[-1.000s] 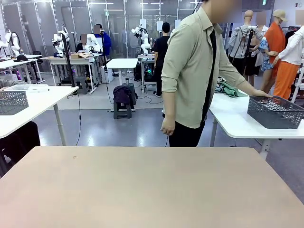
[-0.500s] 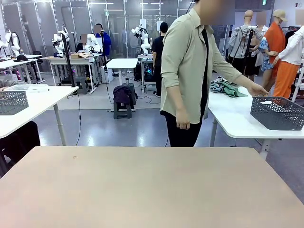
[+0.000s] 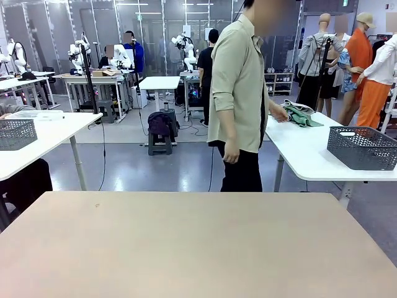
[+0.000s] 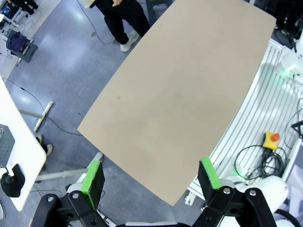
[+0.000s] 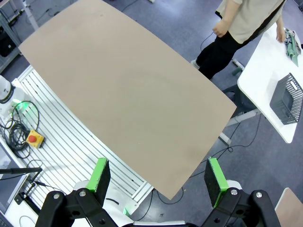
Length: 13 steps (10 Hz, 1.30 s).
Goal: Fold the towels and place them in the basket.
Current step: When a person lays out a Towel with hook on the table, fold it in half twice.
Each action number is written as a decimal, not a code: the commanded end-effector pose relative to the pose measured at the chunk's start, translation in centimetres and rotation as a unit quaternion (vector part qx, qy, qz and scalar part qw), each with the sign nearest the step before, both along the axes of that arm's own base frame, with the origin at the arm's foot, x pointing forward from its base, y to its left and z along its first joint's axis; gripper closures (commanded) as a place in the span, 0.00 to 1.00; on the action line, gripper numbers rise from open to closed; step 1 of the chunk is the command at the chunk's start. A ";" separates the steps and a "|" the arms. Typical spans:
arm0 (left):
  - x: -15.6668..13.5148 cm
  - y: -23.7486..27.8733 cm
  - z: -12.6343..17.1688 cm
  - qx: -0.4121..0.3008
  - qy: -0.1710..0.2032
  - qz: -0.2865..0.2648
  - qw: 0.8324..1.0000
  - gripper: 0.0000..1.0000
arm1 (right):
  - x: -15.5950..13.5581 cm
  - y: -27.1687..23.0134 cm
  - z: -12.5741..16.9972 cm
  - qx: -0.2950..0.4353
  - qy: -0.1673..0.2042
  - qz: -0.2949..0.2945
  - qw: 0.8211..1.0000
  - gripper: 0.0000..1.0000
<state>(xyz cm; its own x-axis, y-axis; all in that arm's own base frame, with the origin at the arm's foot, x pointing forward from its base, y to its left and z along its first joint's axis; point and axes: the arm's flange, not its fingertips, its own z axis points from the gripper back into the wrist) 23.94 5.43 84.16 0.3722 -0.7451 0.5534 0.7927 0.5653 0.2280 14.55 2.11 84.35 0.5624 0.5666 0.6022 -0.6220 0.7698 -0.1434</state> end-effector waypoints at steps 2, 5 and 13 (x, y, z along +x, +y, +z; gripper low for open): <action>-0.2 -0.1 0.1 -0.001 -0.003 -0.008 1.000 0.00 | -0.1 0.0 0.1 0.002 -0.003 0.005 1.000 0.00; -0.2 -0.1 0.1 -0.001 -0.003 -0.008 1.000 0.00 | -0.1 0.0 0.1 0.002 -0.003 0.005 1.000 0.00; -0.2 -0.1 0.1 -0.001 -0.003 -0.008 1.000 0.00 | -0.1 0.0 0.1 0.002 -0.003 0.005 1.000 0.00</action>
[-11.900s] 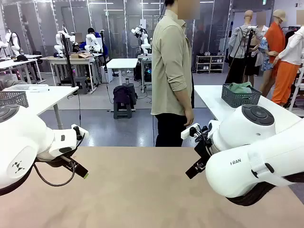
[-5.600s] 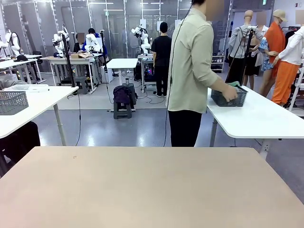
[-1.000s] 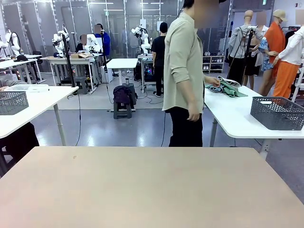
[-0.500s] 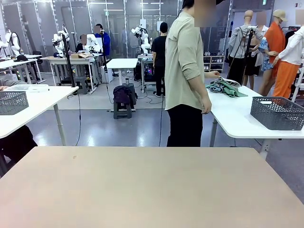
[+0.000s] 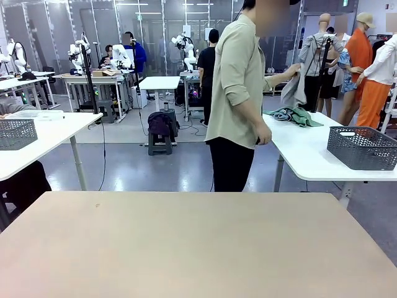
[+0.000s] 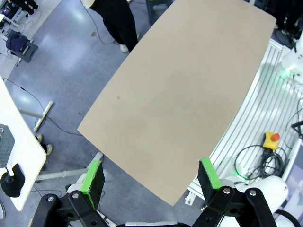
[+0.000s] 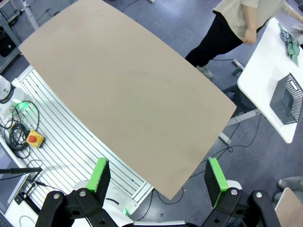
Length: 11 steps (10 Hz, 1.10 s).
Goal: Fold the towels and place them in the basket.
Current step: When a person lays out a Towel with hook on the table, fold it in half twice.
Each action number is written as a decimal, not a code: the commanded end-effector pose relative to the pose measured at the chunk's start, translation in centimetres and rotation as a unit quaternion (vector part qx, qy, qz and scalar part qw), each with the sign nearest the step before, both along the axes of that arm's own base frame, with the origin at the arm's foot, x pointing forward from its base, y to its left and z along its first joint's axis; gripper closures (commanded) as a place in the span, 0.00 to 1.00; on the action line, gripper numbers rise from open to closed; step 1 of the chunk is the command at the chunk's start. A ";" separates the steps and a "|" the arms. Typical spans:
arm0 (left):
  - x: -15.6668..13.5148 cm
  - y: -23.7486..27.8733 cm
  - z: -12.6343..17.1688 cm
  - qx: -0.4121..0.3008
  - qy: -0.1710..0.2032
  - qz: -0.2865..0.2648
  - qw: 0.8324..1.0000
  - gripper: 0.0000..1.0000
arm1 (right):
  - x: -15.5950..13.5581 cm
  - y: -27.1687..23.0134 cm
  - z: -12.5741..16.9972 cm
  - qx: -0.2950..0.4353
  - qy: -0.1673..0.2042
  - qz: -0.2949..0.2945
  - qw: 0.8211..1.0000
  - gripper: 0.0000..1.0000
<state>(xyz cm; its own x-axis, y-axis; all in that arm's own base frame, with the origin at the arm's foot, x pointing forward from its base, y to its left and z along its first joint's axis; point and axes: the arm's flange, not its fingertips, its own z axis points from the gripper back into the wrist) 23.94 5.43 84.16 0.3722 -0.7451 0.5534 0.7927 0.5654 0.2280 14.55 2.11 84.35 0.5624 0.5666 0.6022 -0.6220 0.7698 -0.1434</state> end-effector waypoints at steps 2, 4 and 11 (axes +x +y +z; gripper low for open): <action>-0.2 -0.1 0.1 -0.001 -0.003 -0.008 1.000 0.00 | -0.1 0.0 0.1 0.002 -0.003 0.005 1.000 0.00; -0.2 -0.1 0.1 -0.001 -0.003 -0.008 1.000 0.00 | -0.1 0.0 0.1 0.002 -0.003 0.005 1.000 0.00; -0.2 -0.1 0.1 -0.001 -0.003 -0.008 1.000 0.00 | -0.1 0.0 0.1 0.002 -0.003 0.005 1.000 0.00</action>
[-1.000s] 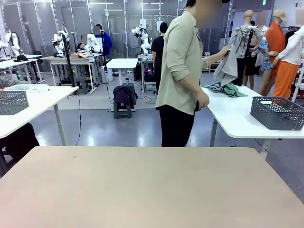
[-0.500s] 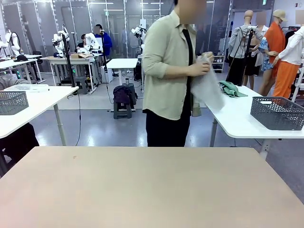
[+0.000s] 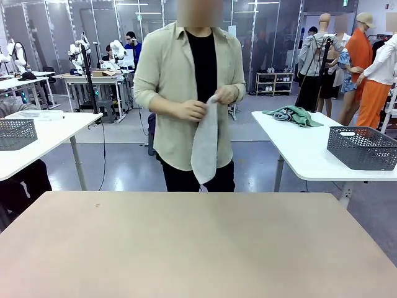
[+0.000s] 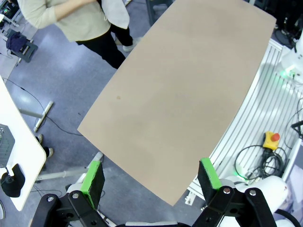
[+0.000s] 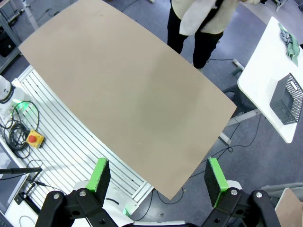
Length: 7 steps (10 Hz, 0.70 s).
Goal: Fold the towels and place them in the basket.
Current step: When a person lays out a Towel with hook on the table, fold it in half twice.
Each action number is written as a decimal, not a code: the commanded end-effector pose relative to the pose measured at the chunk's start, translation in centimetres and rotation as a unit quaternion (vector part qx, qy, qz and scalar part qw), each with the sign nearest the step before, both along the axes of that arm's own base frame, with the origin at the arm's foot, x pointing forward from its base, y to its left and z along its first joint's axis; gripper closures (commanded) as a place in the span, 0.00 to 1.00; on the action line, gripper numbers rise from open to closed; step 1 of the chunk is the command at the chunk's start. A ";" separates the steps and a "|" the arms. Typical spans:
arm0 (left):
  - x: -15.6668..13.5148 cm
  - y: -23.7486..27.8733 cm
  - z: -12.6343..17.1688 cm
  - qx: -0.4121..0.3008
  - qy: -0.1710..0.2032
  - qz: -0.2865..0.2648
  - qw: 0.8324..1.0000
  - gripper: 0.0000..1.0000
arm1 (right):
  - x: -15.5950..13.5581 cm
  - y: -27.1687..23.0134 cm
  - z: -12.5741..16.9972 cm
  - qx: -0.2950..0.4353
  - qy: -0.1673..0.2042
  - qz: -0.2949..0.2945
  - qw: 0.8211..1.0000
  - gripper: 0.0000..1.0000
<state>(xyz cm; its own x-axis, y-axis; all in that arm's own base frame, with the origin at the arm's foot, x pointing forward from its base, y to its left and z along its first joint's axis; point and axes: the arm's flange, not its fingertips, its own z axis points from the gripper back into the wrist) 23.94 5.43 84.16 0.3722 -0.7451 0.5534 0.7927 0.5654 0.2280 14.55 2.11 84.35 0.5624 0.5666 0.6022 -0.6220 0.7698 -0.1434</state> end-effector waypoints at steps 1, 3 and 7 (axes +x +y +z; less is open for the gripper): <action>-0.2 -0.1 0.1 -0.001 -0.003 -0.008 1.000 0.00 | -0.1 0.0 0.1 0.002 -0.003 0.005 1.000 0.00; -0.2 -0.1 0.1 -0.001 -0.003 -0.008 1.000 0.00 | -0.1 0.0 0.1 0.002 -0.003 0.005 1.000 0.00; -0.2 -0.1 0.1 -0.001 -0.003 -0.008 1.000 0.00 | -0.1 0.0 0.1 0.002 -0.003 0.005 1.000 0.00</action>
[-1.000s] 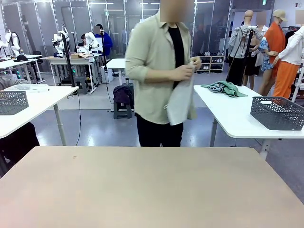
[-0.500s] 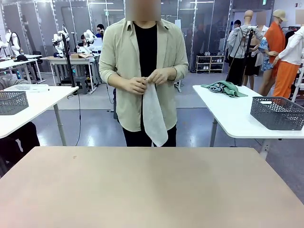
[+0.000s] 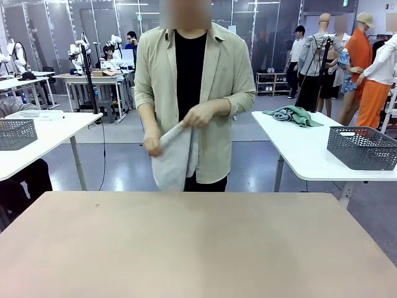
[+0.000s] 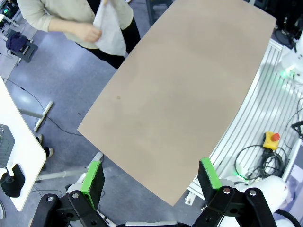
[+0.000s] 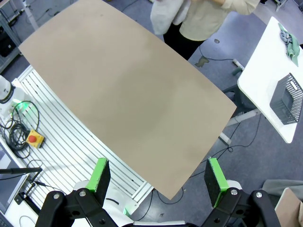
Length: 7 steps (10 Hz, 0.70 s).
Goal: Fold the towels and place them in the basket.
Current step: When a person lays out a Towel with hook on the table, fold it in half twice.
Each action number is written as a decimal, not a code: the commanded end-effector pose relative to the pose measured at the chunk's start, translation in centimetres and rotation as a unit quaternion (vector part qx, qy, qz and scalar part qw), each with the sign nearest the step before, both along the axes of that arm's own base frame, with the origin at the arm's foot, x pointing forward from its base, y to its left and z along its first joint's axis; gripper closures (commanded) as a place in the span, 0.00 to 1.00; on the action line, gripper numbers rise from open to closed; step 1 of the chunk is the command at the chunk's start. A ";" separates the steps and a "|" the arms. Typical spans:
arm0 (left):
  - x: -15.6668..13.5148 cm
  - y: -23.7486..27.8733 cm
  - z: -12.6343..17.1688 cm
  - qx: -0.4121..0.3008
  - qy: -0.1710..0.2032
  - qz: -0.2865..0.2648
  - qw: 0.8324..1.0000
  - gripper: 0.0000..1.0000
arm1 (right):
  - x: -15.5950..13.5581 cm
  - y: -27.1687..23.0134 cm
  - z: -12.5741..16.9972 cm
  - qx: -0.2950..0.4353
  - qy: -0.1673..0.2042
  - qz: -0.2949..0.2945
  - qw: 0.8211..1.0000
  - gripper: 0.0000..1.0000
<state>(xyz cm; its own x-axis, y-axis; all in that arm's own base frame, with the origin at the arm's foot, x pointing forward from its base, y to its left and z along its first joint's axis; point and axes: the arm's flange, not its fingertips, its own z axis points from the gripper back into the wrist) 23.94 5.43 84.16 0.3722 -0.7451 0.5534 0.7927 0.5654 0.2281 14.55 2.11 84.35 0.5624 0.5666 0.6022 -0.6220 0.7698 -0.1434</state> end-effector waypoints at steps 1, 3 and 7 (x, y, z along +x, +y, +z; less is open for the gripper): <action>-0.2 -0.1 0.1 -0.001 -0.003 -0.008 1.000 0.00 | -0.1 0.0 0.1 0.002 -0.003 0.005 1.000 0.00; -0.2 -0.1 0.1 -0.001 -0.003 -0.008 1.000 0.00 | -0.1 0.0 0.1 0.002 -0.003 0.005 1.000 0.00; -0.2 -0.1 0.1 -0.001 -0.003 -0.008 1.000 0.00 | -0.1 0.0 0.1 0.002 -0.003 0.005 1.000 0.00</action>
<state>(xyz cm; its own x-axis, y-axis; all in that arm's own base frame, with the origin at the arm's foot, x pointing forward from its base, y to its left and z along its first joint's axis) 23.94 5.43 84.16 0.3722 -0.7451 0.5534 0.7927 0.5654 0.2281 14.55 2.11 84.35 0.5624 0.5666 0.6022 -0.6220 0.7698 -0.1434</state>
